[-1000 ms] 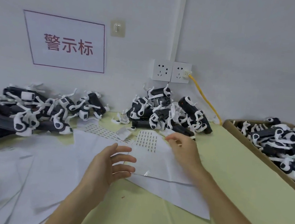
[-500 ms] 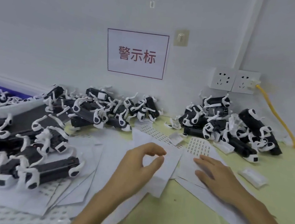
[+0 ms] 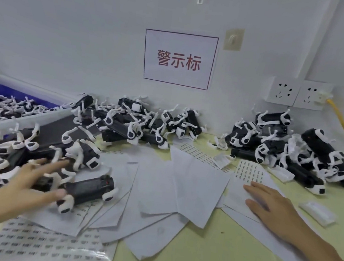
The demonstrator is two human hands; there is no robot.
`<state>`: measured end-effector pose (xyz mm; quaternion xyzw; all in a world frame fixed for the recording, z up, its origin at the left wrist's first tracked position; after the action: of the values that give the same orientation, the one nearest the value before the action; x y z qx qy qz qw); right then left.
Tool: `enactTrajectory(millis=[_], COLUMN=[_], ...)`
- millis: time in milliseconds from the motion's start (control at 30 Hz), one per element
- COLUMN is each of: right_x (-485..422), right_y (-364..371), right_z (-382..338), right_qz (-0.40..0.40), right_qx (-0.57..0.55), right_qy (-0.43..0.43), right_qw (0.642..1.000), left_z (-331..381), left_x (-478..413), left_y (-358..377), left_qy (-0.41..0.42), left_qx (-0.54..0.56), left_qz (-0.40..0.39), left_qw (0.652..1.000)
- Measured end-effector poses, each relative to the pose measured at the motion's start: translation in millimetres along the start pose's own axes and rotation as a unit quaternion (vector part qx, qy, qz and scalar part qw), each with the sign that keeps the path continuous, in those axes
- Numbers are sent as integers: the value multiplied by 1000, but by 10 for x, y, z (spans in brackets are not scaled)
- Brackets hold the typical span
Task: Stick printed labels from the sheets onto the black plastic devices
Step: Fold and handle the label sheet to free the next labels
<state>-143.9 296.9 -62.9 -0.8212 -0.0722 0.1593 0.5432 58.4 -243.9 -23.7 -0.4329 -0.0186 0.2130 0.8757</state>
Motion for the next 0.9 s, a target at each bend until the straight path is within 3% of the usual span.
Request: enactTrajectory(millis=[133,433,600,733,833,900], right_x=[1,15,23,25,38,55], right_y=[-4,-18,-40,-72,-132,-181], right_z=[-25,-46,-65,-85,-98,-95], right_qz=[3,4,-1,-5,-21,-23], right_qx=[-4,-17,-18,-13,-9,-35], right_qy=[8,11,10,8,-1,-8], right_qw=[1000,1000,1000,1000,1000,999], left_z=[458,1389,1644,1773,1913,1999], left_x=[-80,-689,-754,-650,-560,-591], left_y=[398,1193,1447,1520,1540,1542], left_qy=[-12,37,42,156,237,257], left_qx=[17,4,-67,-139,-113,-94], left_qz=[-54,-27,92,207,259,236], left_qw=[998,999,993,956,929,932])
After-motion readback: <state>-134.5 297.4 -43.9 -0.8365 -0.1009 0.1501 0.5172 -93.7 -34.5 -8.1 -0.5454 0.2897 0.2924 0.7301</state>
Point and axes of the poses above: each hand's wrist, its own x-axis away from the middle knuckle, its own y-axis out of the palm, z = x × y, the point moved 1 cm from there along -x, towards the middle knuckle, and after that the axes turned 4 degrees about z, right-handed, at the moved point
